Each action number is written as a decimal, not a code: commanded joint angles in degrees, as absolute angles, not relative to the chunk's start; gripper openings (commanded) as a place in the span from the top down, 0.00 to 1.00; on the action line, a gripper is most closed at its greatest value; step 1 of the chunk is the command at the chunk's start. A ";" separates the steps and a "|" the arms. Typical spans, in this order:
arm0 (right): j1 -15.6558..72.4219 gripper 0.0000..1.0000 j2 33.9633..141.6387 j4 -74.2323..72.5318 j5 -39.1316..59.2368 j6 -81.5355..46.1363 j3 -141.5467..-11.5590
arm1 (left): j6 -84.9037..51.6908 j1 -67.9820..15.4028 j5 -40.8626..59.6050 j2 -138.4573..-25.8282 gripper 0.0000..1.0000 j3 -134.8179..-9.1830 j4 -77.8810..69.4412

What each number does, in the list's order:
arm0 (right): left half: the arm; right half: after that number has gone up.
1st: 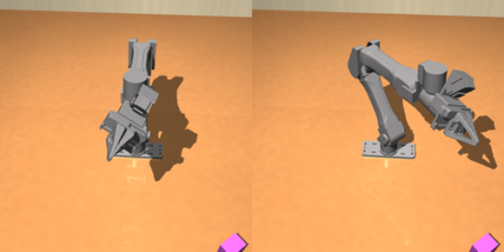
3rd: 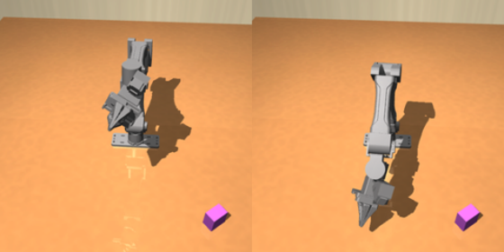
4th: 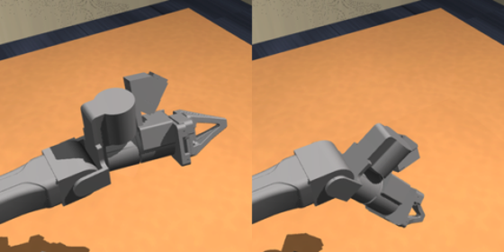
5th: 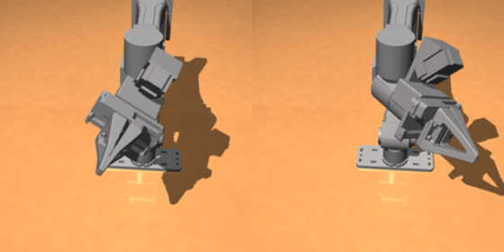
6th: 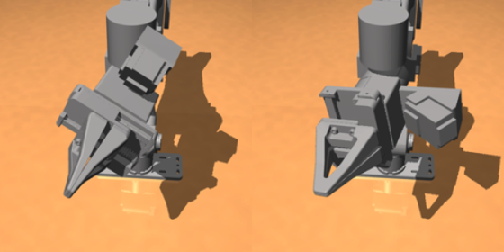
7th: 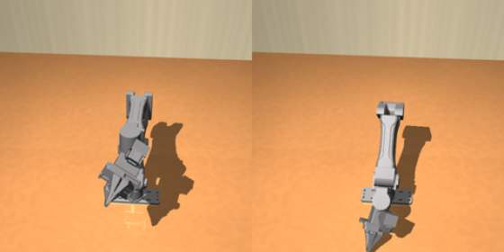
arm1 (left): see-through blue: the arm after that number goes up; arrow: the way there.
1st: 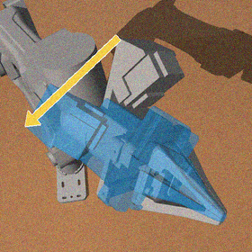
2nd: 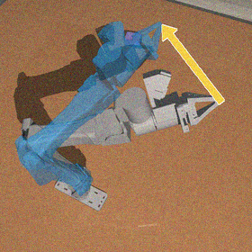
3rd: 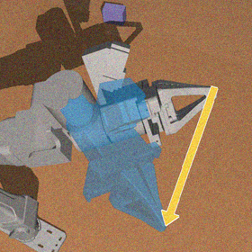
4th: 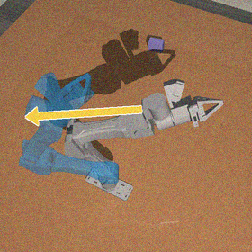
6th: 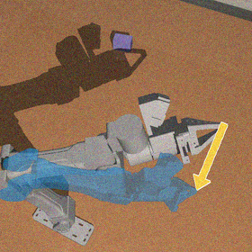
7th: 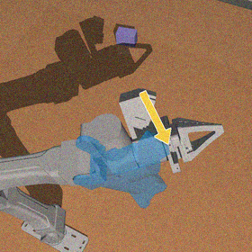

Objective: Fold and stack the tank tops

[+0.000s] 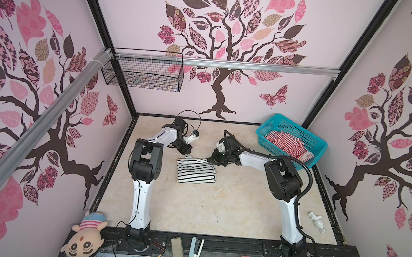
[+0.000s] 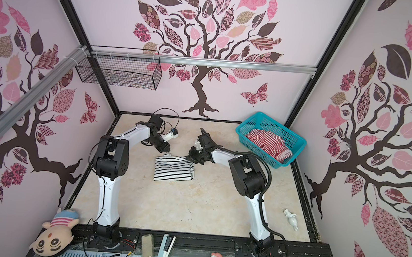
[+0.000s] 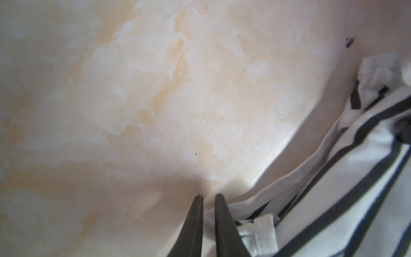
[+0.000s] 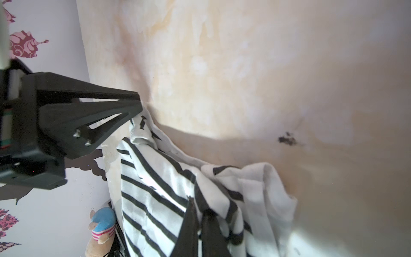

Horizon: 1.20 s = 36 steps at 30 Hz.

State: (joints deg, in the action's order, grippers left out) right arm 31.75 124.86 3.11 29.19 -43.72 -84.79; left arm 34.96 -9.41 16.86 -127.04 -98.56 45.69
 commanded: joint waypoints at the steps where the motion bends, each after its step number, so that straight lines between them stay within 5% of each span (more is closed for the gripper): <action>1: 31.51 1.00 119.20 0.58 30.12 -43.51 -83.67 | 36.13 -9.62 16.29 -127.58 0.89 -96.24 47.10; 30: 26.38 0.99 120.56 -11.39 29.08 -51.74 -73.98 | 37.07 -10.55 16.32 -126.26 0.92 -92.81 47.21; 36: 26.37 0.58 122.55 -11.60 31.64 -51.02 -75.68 | 32.31 -9.87 13.18 -124.12 0.84 -91.55 43.52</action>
State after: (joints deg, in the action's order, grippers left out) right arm 26.65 121.21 -11.55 29.93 -51.77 -74.04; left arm 34.85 -10.11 16.08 -125.16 -93.84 43.59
